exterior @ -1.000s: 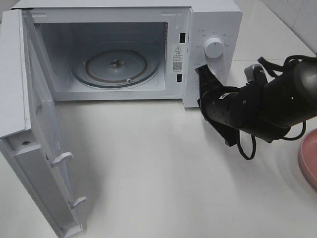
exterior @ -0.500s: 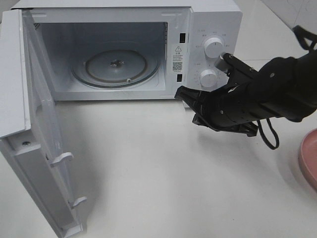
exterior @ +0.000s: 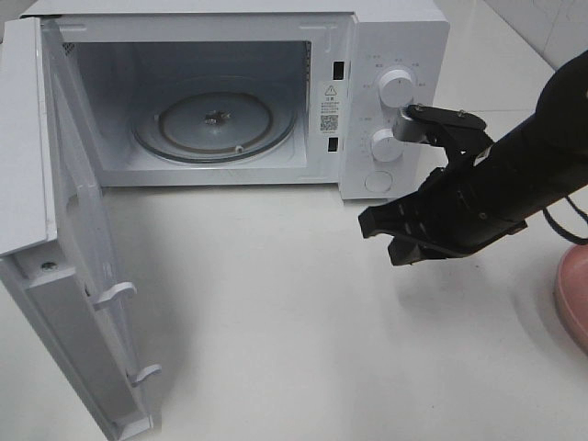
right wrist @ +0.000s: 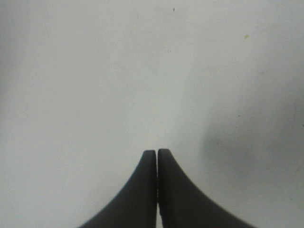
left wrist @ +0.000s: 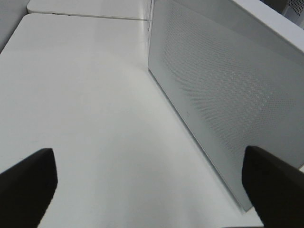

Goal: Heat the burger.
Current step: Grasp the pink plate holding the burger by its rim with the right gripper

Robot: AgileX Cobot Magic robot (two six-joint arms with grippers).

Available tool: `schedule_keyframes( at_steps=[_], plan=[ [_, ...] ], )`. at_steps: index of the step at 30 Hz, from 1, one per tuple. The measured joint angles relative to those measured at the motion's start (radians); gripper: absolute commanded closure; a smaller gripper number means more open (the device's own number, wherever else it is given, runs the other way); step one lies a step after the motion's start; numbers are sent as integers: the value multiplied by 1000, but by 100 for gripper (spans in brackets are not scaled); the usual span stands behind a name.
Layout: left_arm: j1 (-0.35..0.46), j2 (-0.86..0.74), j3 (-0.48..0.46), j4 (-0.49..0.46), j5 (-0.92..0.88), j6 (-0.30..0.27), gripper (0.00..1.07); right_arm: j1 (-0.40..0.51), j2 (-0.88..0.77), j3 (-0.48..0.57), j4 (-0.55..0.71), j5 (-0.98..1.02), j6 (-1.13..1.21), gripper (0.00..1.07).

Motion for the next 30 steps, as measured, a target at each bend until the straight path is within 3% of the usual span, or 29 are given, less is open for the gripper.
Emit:
schedule_keyframes(
  at_steps=[4, 7, 20, 25, 26, 28, 29, 30],
  plan=[
    [0, 0, 0, 0, 0, 0, 9, 0, -64, 0, -136, 142, 47, 101],
    [0, 0, 0, 0, 0, 0, 9, -11, -94, 0, -165, 190, 75, 101],
    [0, 0, 0, 0, 0, 1, 9, -166, -246, 0, -376, 471, 124, 90],
    [0, 0, 0, 0, 0, 1, 9, -237, -260, 0, -432, 502, 148, 80],
    [0, 0, 0, 0, 0, 1, 9, -256, -260, 0, -456, 502, 179, 71],
    [0, 0, 0, 0, 0, 1, 9, -266, -260, 0, -470, 502, 195, 66],
    [0, 0, 0, 0, 0, 1, 9, -278, -260, 0, -498, 501, 220, 52],
    [0, 0, 0, 0, 0, 1, 9, -278, -260, 0, -498, 501, 220, 52]
  ],
)
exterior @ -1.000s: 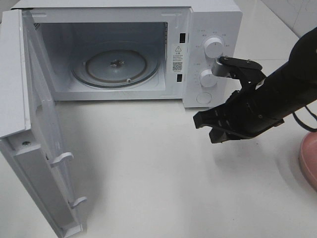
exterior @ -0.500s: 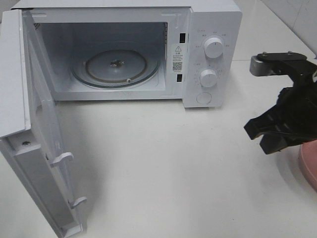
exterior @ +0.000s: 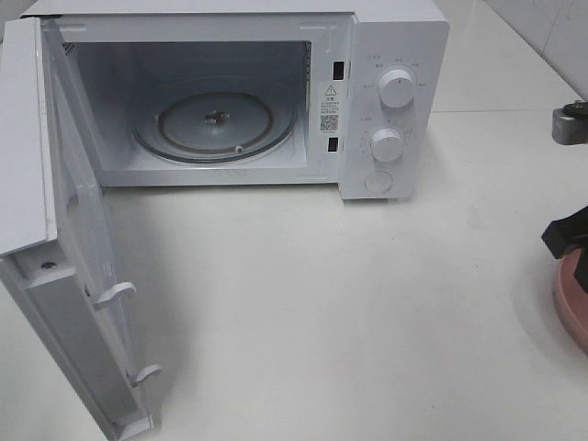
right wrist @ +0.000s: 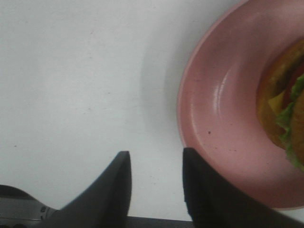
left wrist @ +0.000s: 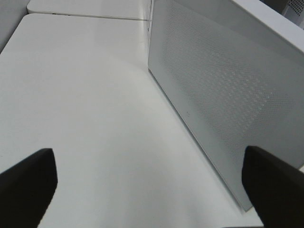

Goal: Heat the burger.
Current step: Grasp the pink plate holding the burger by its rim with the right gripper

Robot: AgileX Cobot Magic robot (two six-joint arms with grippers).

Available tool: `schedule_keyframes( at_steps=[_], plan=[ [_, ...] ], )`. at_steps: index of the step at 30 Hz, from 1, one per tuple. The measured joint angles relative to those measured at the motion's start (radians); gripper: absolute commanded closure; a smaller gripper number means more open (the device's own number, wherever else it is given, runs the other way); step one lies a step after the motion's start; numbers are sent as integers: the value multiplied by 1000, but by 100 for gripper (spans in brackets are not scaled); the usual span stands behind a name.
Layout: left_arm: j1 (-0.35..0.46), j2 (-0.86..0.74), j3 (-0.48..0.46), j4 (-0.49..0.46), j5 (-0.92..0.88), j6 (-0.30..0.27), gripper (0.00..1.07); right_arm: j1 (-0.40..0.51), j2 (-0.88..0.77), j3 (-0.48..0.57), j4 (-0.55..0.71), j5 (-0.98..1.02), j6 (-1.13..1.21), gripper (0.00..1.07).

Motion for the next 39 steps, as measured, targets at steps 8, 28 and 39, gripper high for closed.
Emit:
schedule_keyframes(
  at_steps=[8, 28, 39],
  plan=[
    [0, 0, 0, 0, 0, 0, 9, -9, 0, 0, -92, -30, 42, 12],
    [0, 0, 0, 0, 0, 0, 9, -11, 204, 0, -95, -143, 121, 18],
    [0, 0, 0, 0, 0, 0, 9, -58, 282, 0, -96, -198, 129, 20]
  ],
)
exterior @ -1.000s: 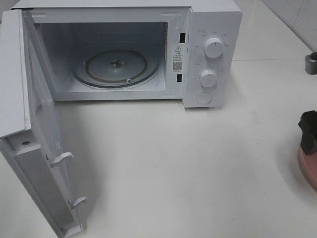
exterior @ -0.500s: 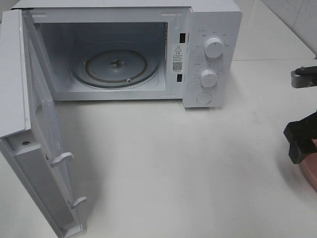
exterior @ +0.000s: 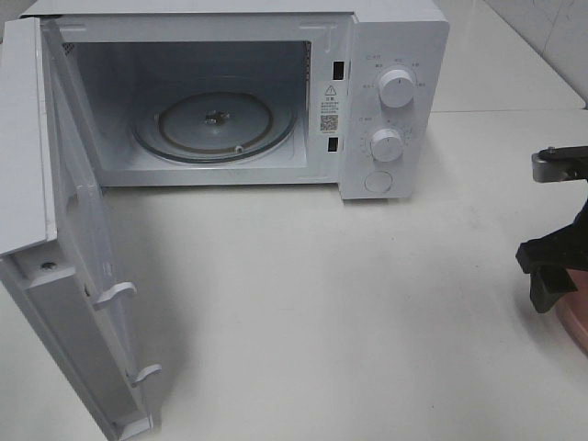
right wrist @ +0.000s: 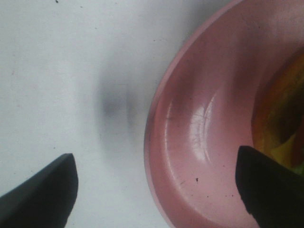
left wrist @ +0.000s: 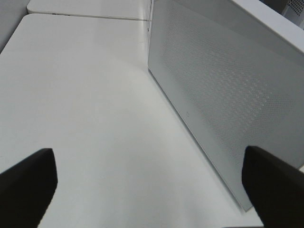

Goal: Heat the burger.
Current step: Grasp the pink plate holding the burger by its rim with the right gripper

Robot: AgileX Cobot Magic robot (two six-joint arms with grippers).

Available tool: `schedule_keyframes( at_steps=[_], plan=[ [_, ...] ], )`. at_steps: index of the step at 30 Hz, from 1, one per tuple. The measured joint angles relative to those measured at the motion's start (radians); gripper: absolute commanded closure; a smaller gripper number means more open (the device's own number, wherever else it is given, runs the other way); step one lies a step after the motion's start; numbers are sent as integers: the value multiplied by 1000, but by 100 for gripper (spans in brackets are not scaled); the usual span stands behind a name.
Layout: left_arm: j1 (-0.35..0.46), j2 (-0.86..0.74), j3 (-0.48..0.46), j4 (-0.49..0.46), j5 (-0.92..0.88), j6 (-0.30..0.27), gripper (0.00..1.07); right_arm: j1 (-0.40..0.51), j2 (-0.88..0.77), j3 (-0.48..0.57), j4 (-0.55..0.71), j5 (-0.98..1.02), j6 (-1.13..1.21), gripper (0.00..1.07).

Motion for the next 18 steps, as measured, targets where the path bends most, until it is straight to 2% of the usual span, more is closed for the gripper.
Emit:
schedule_keyframes(
  at_steps=[18],
  plan=[
    [0, 0, 0, 0, 0, 0, 9, -1, 96, 0, 0, -101, -3, 23]
  ],
)
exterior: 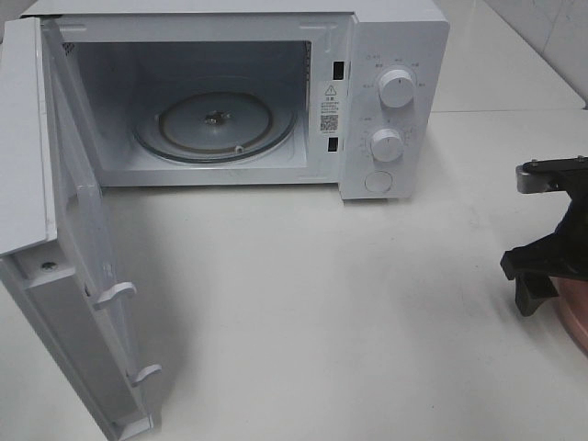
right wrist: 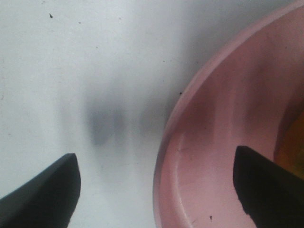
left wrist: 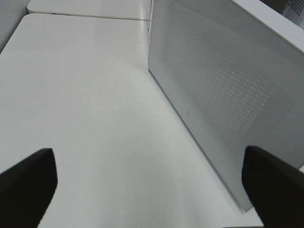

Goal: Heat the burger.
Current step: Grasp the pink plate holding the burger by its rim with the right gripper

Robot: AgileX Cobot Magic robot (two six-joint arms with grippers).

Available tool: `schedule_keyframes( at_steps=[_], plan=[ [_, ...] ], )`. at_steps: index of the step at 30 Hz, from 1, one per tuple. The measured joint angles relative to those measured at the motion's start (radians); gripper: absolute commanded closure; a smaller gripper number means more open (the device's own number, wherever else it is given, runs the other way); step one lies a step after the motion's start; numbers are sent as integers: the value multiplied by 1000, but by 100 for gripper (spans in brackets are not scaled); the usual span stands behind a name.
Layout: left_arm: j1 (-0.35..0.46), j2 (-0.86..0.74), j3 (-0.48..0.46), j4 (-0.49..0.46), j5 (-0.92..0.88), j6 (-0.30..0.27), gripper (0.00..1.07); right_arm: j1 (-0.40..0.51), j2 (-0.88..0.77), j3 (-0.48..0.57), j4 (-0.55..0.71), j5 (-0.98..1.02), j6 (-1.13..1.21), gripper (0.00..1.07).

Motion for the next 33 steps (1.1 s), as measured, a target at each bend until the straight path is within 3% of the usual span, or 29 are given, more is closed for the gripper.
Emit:
schedule_keyframes(
  at_steps=[9, 20, 21, 22, 23, 24, 25, 26, 28, 29, 30, 33],
  plan=[
    [0, 0, 0, 0, 0, 0, 9, 0, 65, 0, 0, -2, 0, 25],
    [0, 0, 0, 0, 0, 0, 9, 0, 69, 19, -33, -29, 12, 49],
    [0, 0, 0, 0, 0, 0, 9, 0, 69, 20, -33, -29, 13, 56],
    [0, 0, 0, 0, 0, 0, 9, 0, 69, 20, -33, -29, 13, 56],
    [0, 0, 0, 0, 0, 0, 9, 0, 69, 20, -34, -29, 18, 66],
    [0, 0, 0, 0, 0, 0, 9, 0, 69, 20, -34, -29, 18, 66],
    [0, 0, 0, 0, 0, 0, 9, 0, 69, 21, -37, -29, 22, 78],
    [0, 0, 0, 0, 0, 0, 9, 0, 69, 21, -37, -29, 22, 78],
    [0, 0, 0, 0, 0, 0, 9, 0, 69, 22, -58, -29, 30, 97],
    [0, 0, 0, 0, 0, 0, 9, 0, 69, 22, -58, -29, 30, 97],
    [0, 0, 0, 0, 0, 0, 9, -1, 68, 26, -70, -29, 37, 107],
    [0, 0, 0, 0, 0, 0, 9, 0, 62, 34, -78, -37, 44, 107]
  ],
)
